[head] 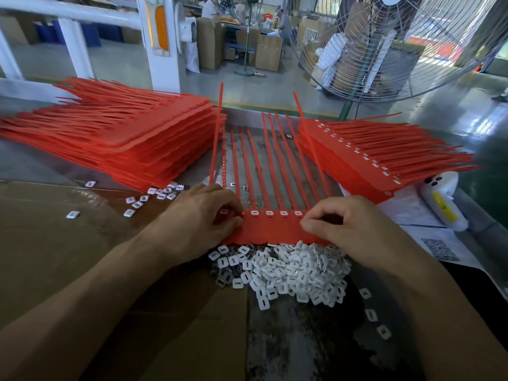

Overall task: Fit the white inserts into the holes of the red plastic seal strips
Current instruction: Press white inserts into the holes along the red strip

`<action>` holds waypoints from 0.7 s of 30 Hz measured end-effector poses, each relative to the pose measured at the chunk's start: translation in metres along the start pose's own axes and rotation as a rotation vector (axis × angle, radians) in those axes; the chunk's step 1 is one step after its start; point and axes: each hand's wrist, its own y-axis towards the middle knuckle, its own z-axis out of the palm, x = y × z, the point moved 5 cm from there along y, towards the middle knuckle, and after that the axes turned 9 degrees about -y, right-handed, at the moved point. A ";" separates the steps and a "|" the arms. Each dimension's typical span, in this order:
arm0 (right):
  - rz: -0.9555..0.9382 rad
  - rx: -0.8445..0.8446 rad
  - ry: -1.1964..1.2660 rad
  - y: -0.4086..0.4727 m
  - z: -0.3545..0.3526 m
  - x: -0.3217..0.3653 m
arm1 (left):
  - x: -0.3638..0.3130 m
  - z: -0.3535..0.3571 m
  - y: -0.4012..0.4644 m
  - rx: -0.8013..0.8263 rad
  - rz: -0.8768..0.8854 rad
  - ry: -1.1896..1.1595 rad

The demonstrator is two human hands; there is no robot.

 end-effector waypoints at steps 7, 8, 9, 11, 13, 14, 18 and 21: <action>-0.148 0.155 -0.037 -0.003 0.017 0.020 | 0.001 0.000 -0.001 0.015 -0.012 -0.004; -0.153 0.149 -0.045 -0.003 0.018 0.022 | 0.001 0.000 0.000 0.014 -0.012 -0.002; -0.154 0.145 -0.054 -0.003 0.019 0.022 | 0.002 0.000 0.000 0.016 -0.015 -0.001; -0.142 0.143 -0.067 -0.003 0.021 0.023 | 0.002 0.001 0.000 0.025 -0.023 -0.003; -0.130 0.146 -0.079 -0.003 0.022 0.024 | 0.002 0.000 0.000 0.027 -0.025 -0.006; -0.131 0.147 -0.090 -0.003 0.023 0.024 | 0.002 0.000 0.000 0.028 -0.026 -0.006; -0.144 0.146 -0.126 -0.004 0.023 0.027 | 0.002 0.000 0.000 0.028 -0.025 -0.006; -0.162 0.141 -0.139 -0.004 0.023 0.030 | 0.002 0.000 0.000 0.028 -0.025 -0.008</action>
